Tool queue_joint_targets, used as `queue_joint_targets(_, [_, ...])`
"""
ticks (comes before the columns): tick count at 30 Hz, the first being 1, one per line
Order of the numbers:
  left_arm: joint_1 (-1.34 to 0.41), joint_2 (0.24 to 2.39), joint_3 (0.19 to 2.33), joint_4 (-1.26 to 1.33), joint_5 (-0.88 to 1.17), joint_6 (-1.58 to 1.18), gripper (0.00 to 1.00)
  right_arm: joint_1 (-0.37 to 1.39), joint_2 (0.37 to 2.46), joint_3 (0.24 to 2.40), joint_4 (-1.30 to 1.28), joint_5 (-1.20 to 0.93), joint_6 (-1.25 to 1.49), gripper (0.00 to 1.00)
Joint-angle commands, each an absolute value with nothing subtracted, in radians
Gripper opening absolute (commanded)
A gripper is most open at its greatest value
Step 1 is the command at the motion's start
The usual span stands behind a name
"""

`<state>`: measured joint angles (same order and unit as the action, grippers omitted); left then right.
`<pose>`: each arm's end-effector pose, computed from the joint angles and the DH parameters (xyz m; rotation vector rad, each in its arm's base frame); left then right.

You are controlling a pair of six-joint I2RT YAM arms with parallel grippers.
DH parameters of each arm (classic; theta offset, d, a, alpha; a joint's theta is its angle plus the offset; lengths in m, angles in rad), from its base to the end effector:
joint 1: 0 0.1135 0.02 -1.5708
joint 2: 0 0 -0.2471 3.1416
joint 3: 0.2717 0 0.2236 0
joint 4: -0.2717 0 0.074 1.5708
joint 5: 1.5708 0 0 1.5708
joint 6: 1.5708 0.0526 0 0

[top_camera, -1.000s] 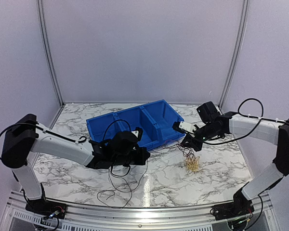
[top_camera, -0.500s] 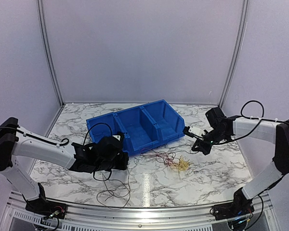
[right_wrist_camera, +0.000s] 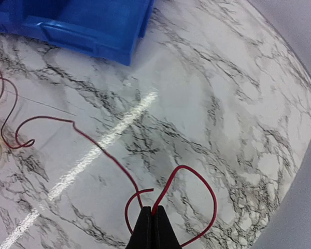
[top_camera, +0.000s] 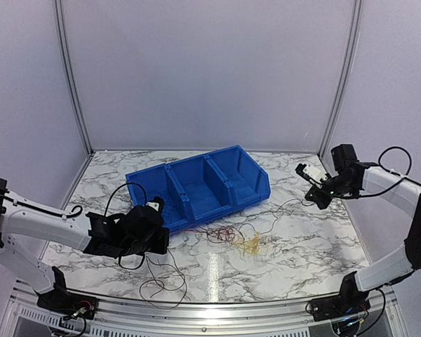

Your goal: Untangle the cables

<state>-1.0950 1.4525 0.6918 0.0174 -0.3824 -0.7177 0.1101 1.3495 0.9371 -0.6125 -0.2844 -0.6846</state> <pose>0.1451 -0.2387 0.1707 0.2388 2.2909 -0.5194 0.2486 0.0423 0.2168 -1.0756 2.3002 0.1471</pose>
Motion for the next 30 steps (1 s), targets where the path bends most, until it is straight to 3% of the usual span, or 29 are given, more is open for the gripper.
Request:
queue_joint_targets(1, [-1.095, 1.405, 0.666, -0.043, -0.441, -0.715, 0.00, 0.012, 1.336, 0.979, -0.546, -0.230, -0.649, 0.00])
queue_joint_targets(6, [-1.099, 1.420, 0.699, -0.055, -0.418, -0.698, 0.00, 0.011, 1.345, 0.975, -0.463, -0.084, -0.552, 0.00])
queue_joint_targets(12, [-1.101, 1.334, 0.678, -0.139, -0.447, -0.685, 0.00, -0.147, 1.374, 1.002, -0.372, 0.109, -0.533, 0.00])
queue_joint_targets(21, [-1.101, 1.075, 0.591, -0.290, -0.528, -0.730, 0.00, -0.328, 1.472, 1.080, -0.288, 0.137, -0.535, 0.00])
queue_joint_targets(30, [-1.101, 0.999, 0.596, -0.491, -0.601, -0.818, 0.00, -0.334, 1.524, 1.117, -0.244, 0.186, -0.534, 0.00])
